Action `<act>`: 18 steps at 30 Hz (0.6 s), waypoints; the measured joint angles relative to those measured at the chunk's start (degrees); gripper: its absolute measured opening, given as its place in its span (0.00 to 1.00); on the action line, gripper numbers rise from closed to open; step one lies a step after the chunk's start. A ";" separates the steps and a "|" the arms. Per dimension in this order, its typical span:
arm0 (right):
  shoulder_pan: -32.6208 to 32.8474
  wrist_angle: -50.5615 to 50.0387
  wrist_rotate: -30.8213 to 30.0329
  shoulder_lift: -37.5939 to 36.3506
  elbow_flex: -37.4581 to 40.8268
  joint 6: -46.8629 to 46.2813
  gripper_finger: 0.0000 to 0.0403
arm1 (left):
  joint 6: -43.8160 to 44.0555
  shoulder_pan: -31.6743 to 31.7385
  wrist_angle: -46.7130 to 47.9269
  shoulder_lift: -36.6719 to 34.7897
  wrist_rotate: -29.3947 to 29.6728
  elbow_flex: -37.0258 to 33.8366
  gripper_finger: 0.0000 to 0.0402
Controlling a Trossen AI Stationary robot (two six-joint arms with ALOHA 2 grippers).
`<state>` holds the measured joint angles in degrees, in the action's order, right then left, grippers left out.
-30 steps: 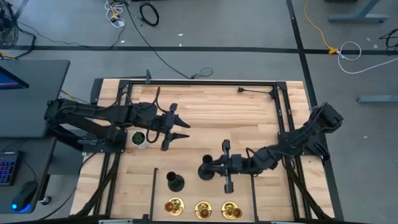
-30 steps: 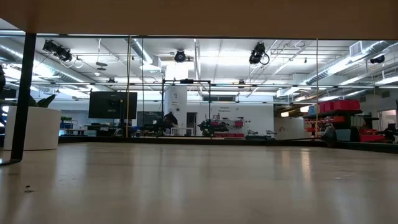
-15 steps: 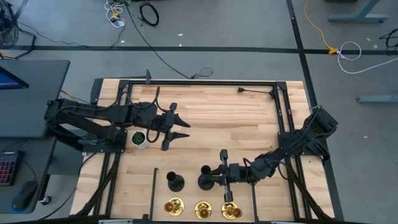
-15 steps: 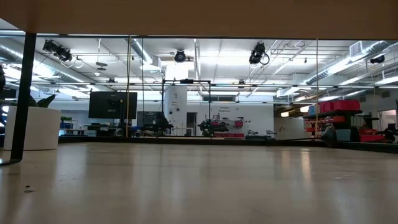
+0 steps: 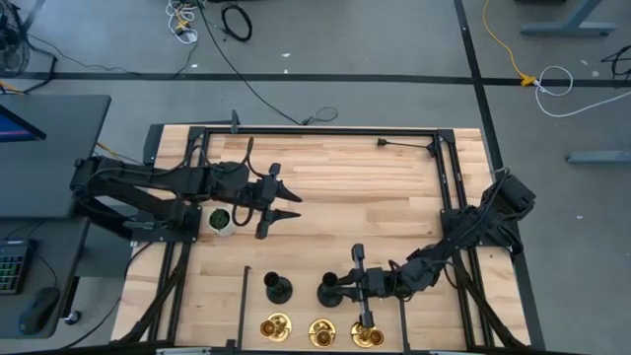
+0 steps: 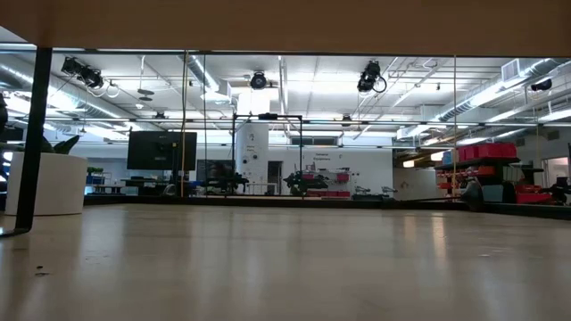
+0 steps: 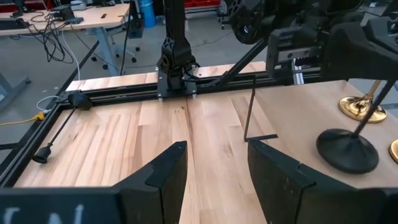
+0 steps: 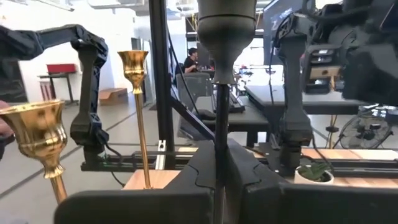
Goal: Pick & Place candle stick holders
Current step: Put the left black candlestick on the shelf
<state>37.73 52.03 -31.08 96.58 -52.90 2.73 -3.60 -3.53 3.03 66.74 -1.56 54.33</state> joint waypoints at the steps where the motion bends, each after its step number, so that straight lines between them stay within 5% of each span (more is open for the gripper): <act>1: -0.12 0.33 0.27 0.36 0.00 -0.19 0.00 | 0.00 0.00 -0.01 0.00 0.00 0.00 0.42; 18: -0.82 1.43 0.60 1.67 0.00 -0.08 0.01 | -0.02 0.00 0.00 0.00 0.00 0.00 0.42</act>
<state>36.91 53.45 -30.48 98.26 -52.90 2.65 -3.62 -3.53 3.03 66.74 -1.56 54.33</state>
